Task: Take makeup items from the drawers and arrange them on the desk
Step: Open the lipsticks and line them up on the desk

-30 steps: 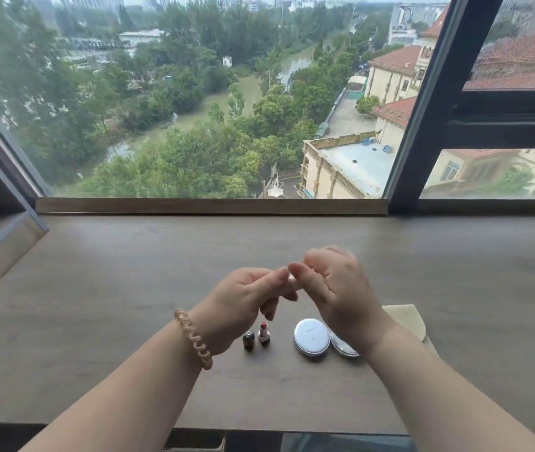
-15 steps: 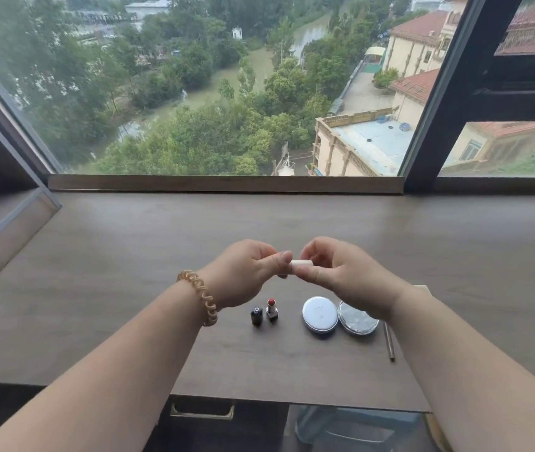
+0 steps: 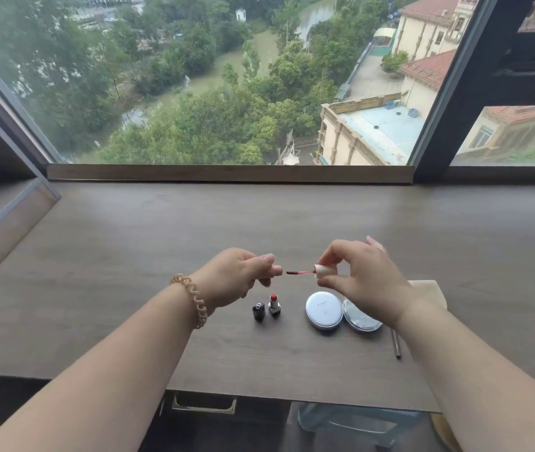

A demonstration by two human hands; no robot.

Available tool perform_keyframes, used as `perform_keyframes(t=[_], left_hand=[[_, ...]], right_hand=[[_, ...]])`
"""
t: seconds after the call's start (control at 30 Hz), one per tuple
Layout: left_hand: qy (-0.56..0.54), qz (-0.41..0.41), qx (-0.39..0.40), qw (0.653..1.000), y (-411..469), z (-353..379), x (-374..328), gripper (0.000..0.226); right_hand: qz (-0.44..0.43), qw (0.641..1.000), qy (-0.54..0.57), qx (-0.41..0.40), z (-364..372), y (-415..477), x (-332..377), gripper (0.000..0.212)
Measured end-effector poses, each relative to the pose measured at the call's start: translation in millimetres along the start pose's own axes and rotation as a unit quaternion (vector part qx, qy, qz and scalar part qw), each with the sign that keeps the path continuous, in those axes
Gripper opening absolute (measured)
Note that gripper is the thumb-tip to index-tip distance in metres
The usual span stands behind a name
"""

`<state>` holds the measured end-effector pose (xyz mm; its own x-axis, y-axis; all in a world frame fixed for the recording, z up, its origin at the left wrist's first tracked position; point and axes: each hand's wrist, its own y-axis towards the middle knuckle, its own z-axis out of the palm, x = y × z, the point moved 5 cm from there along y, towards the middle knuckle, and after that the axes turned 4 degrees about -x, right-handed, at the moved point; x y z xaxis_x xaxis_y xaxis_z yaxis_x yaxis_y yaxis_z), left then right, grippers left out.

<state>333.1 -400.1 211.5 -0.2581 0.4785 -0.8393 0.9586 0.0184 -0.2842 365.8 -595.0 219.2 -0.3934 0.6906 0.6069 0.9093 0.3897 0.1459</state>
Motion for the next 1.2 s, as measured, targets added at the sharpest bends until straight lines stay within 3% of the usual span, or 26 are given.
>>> perform_keyframes(t=[0.17, 0.23, 0.4, 0.57, 0.8, 0.97, 1.2], left_hand=[[-0.133, -0.046, -0.045, 0.989, -3.5, -16.2, 33.0, 0.034], [-0.184, -0.07, -0.045, 0.979, -5.5, -7.6, 49.0, 0.025], [-0.189, -0.094, -0.072, 0.975, -9.7, 27.8, 92.2, 0.006], [-0.216, -0.108, -0.118, 0.963, -8.0, 50.2, 122.8, 0.009], [-0.097, -0.13, -0.181, 0.97, 3.6, 72.3, 148.3, 0.017], [0.074, -0.053, -0.232, 0.968, 9.1, 81.8, 140.2, 0.014], [0.148, -0.049, -0.264, 0.952, 15.1, 87.0, 147.5, 0.011]], right_hand=[[0.117, 0.99, 0.083, -0.003, 6.4, -10.9, -46.6, 0.028], [0.147, 0.979, 0.144, 0.011, 25.1, -15.9, -54.9, 0.019], [0.194, 0.958, 0.211, 0.021, 83.8, -29.0, -64.7, 0.009], [0.149, 0.987, 0.048, -0.048, 116.7, -28.2, -65.3, 0.014], [0.131, 0.99, -0.007, -0.043, 153.1, -24.4, -64.9, 0.013], [0.089, 0.992, -0.068, -0.065, 166.0, -21.3, -58.5, 0.013], [0.1, 0.987, -0.109, -0.058, 172.8, -19.1, -61.9, 0.014]])
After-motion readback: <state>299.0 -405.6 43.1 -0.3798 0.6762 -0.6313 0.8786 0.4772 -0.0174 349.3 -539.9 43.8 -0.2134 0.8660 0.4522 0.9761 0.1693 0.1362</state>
